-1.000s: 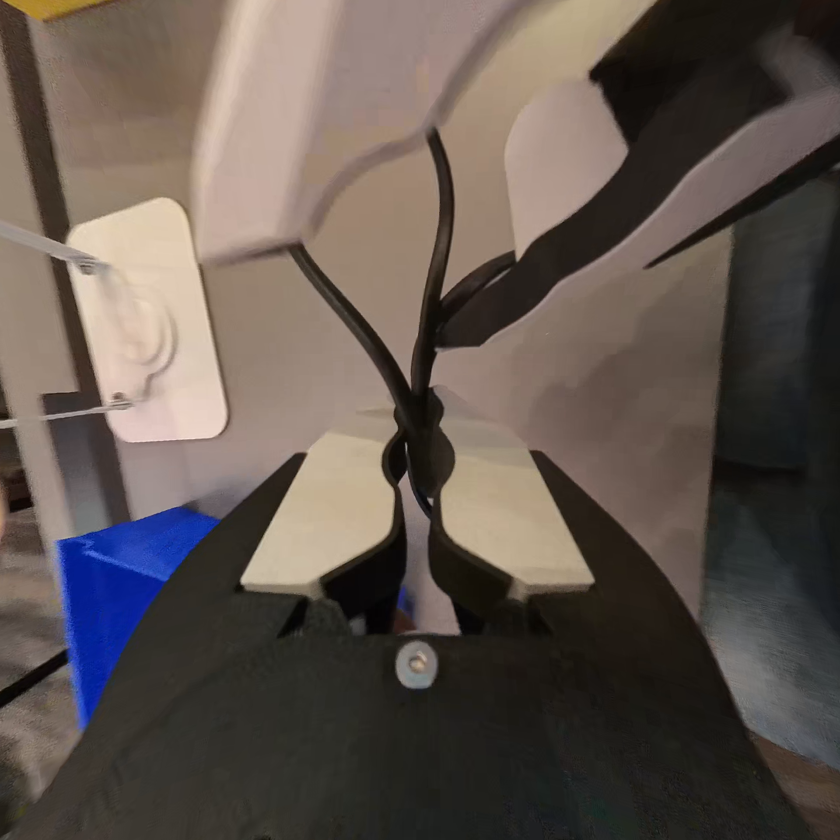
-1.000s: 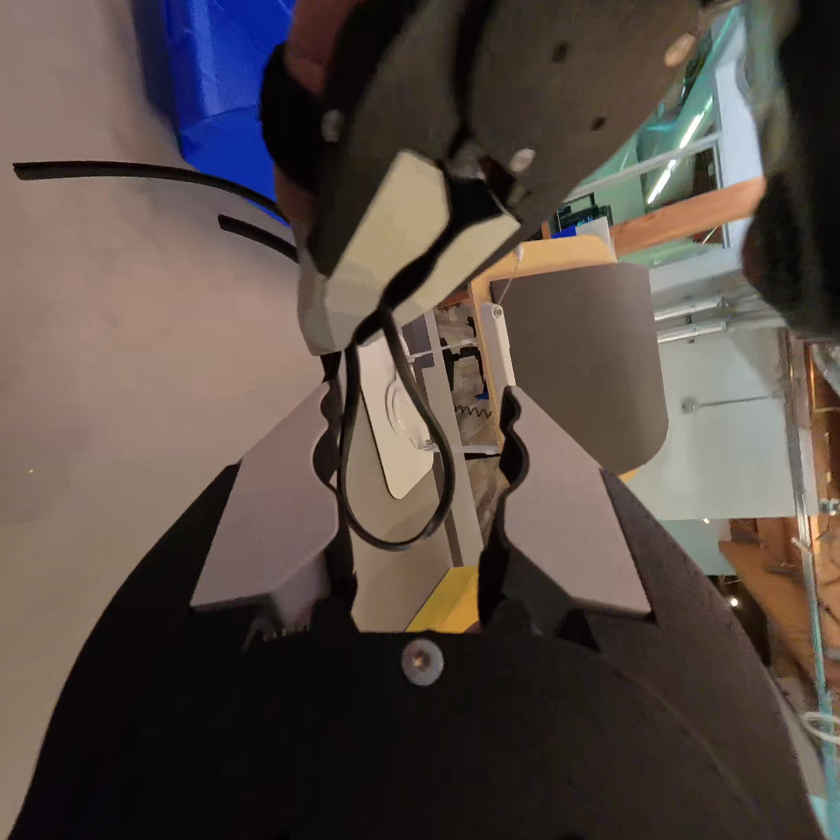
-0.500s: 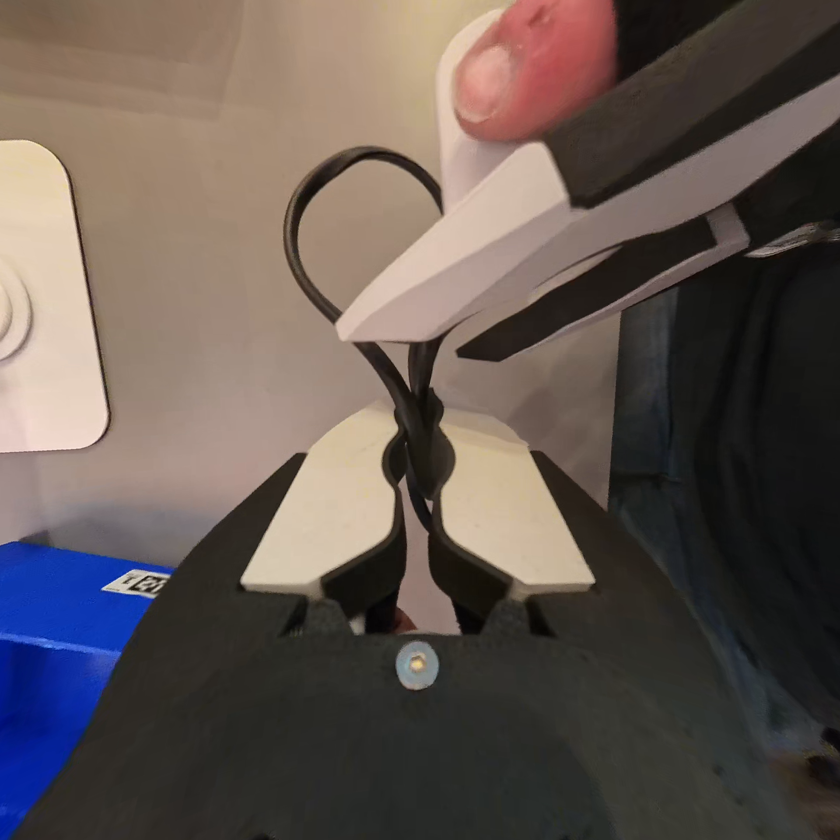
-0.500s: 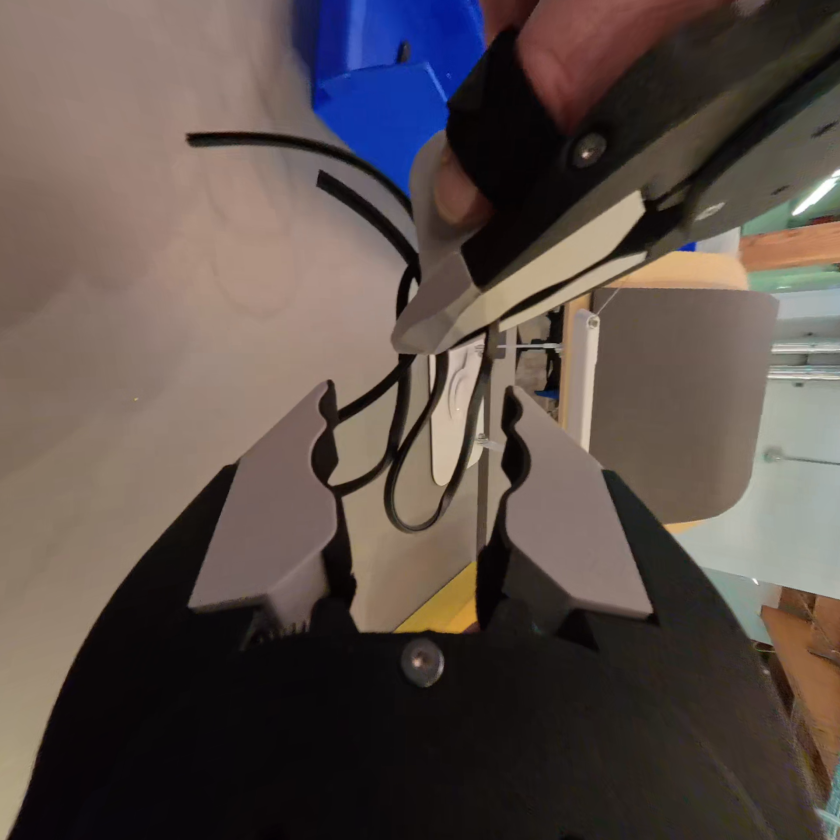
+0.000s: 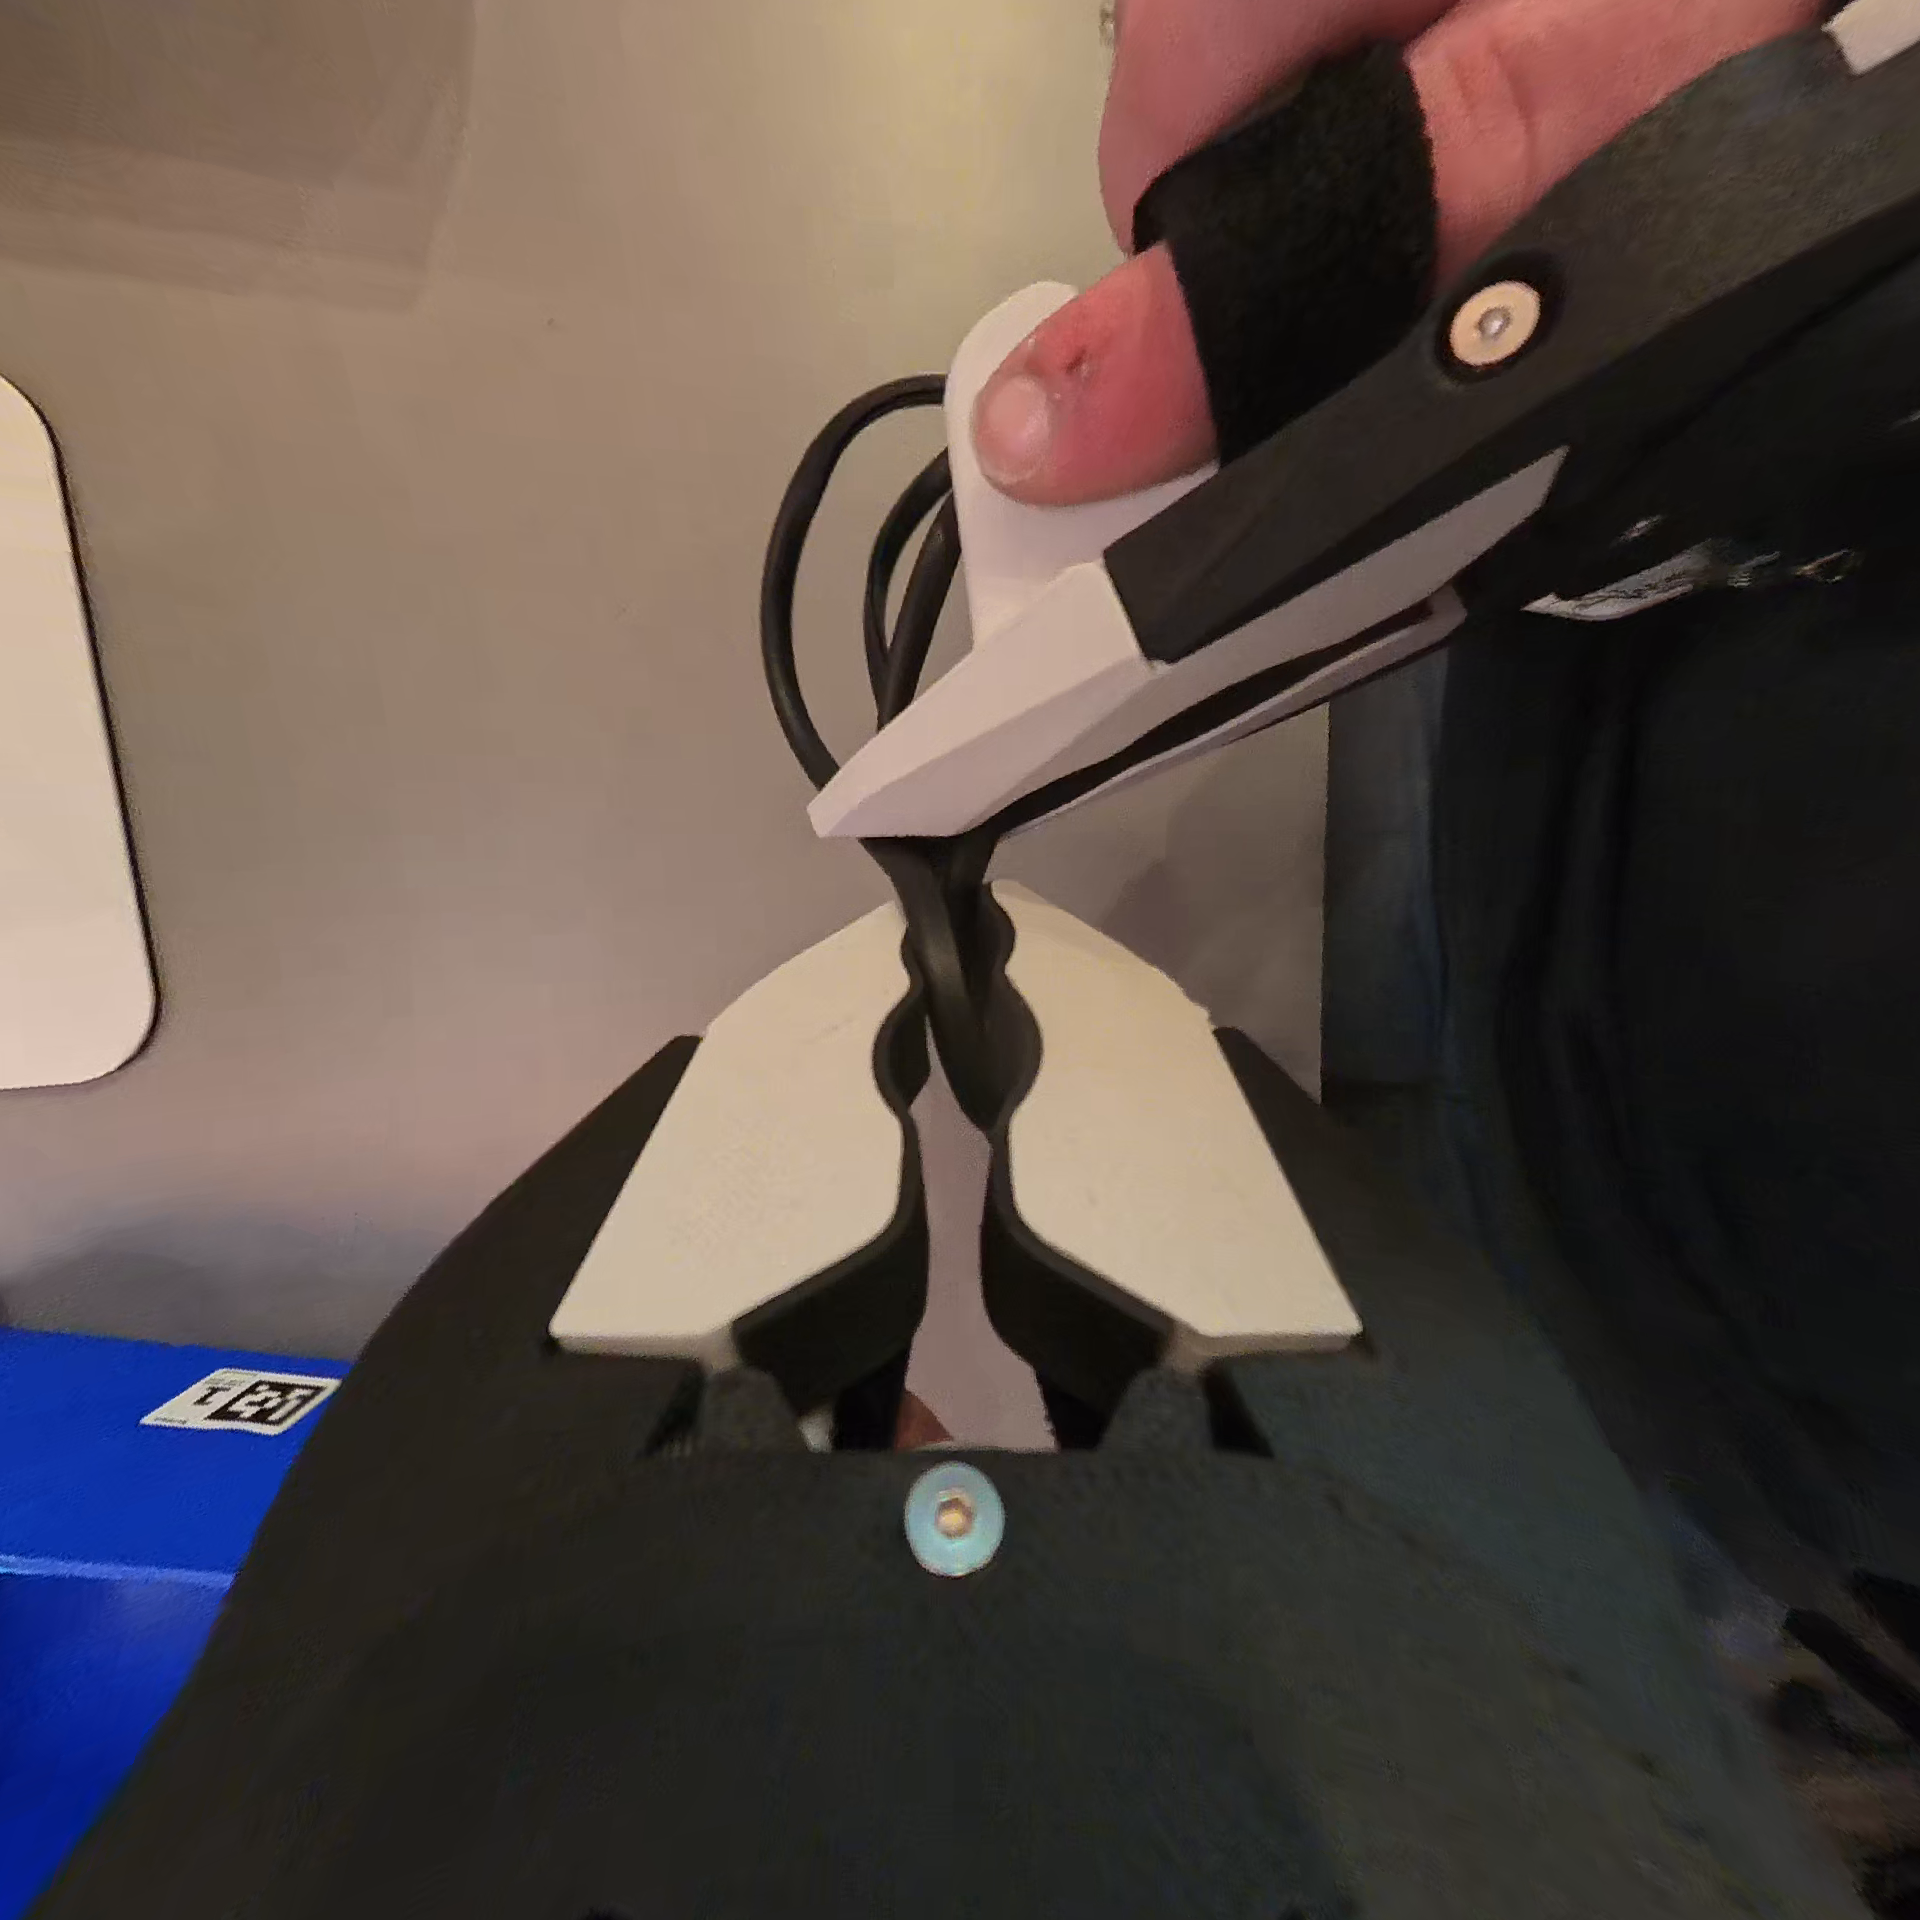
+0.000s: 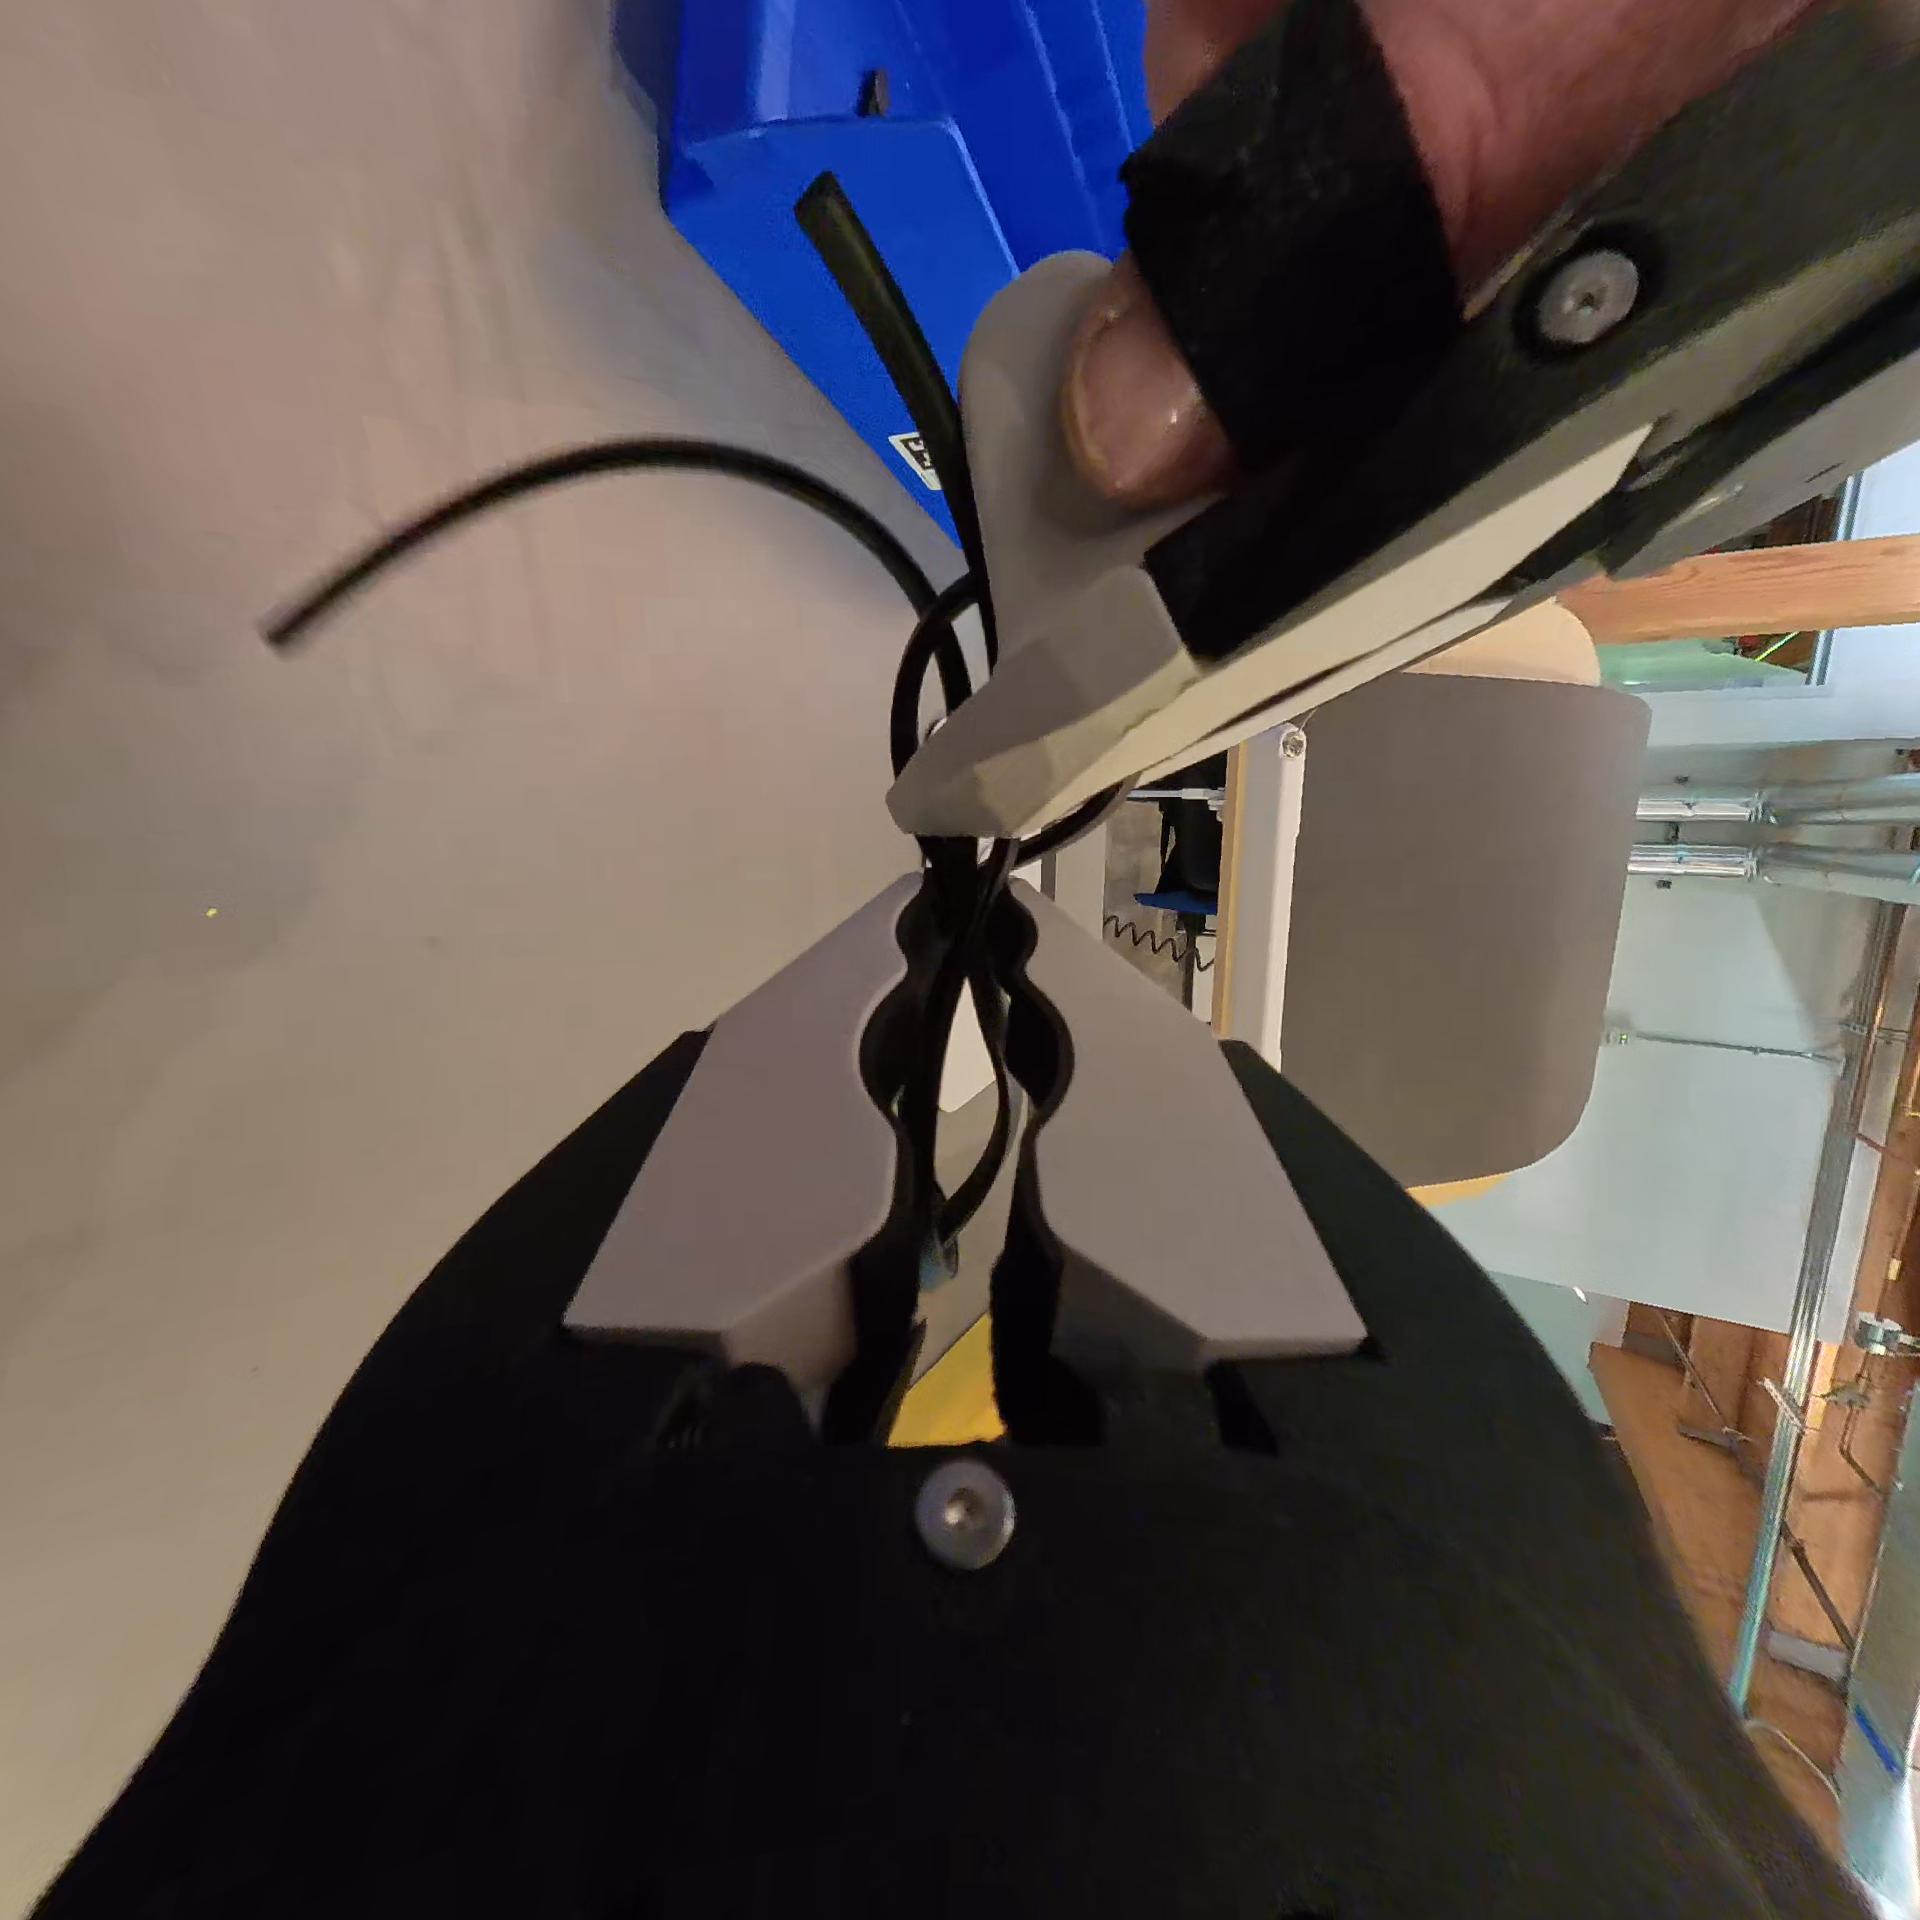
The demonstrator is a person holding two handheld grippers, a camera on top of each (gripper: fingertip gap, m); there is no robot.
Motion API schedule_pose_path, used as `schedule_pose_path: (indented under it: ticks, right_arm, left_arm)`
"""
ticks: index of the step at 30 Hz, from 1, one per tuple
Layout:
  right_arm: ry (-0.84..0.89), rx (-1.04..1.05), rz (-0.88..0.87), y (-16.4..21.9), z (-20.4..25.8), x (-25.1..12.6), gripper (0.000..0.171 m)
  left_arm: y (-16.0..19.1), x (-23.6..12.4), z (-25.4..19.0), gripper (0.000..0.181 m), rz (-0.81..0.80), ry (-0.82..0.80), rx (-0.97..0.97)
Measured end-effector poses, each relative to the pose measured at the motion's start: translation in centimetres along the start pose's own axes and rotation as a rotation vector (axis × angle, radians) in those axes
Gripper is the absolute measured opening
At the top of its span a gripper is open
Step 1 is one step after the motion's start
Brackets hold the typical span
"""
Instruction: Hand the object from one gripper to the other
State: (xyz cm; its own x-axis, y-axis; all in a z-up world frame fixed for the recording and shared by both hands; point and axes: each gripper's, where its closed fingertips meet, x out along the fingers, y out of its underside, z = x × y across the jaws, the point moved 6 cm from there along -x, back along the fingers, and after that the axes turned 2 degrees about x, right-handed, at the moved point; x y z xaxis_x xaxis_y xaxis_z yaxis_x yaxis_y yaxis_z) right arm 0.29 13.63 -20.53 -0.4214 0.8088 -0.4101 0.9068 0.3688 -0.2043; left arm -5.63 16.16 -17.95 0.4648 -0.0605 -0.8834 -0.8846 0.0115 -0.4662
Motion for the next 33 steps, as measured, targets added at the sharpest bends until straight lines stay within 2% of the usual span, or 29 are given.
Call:
schedule_pose_path:
  ticks: [3, 8, 14, 18, 25, 30, 33]
  right_arm:
    - [-0.031, 0.069, -0.014, 0.3, -0.3, -0.1, 0.005]
    - [-0.142, 0.255, -0.056, 1.4, -0.4, -0.1, 0.003]
    - [-0.31, 0.494, -0.165, 2.0, -0.3, -0.3, 0.003]
    - [-0.341, 0.502, -0.188, 1.7, -0.3, -0.5, 0.003]
    - [-0.349, 0.502, -0.2, 1.8, 0.1, -0.9, 0.001]
    - [-0.371, 0.508, -0.217, 1.9, 0.1, -1.1, 0.002]
    - [-0.416, 0.537, -0.231, 1.9, 0.2, -1.2, 0.002]
  left_arm:
    - [-0.1, 0.0, 0.0, 0.006, -0.008, -0.047, 0.06]
    - [-0.3, -0.6, -0.5, 0.027, -0.036, -0.172, 0.191]
    - [-0.8, -1.6, -1.2, 0.048, -0.042, -0.487, 0.451]
    - [-1.2, -0.7, -2.2, 0.048, -0.008, -0.603, 0.602]
    - [-1.3, -0.3, -2.6, 0.011, -0.036, -0.68, 0.677]
    - [-1.3, -0.4, -2.7, 0.013, -0.042, -0.697, 0.7]
    - [-1.4, -0.7, -2.9, 0.033, -0.031, -0.71, 0.727]
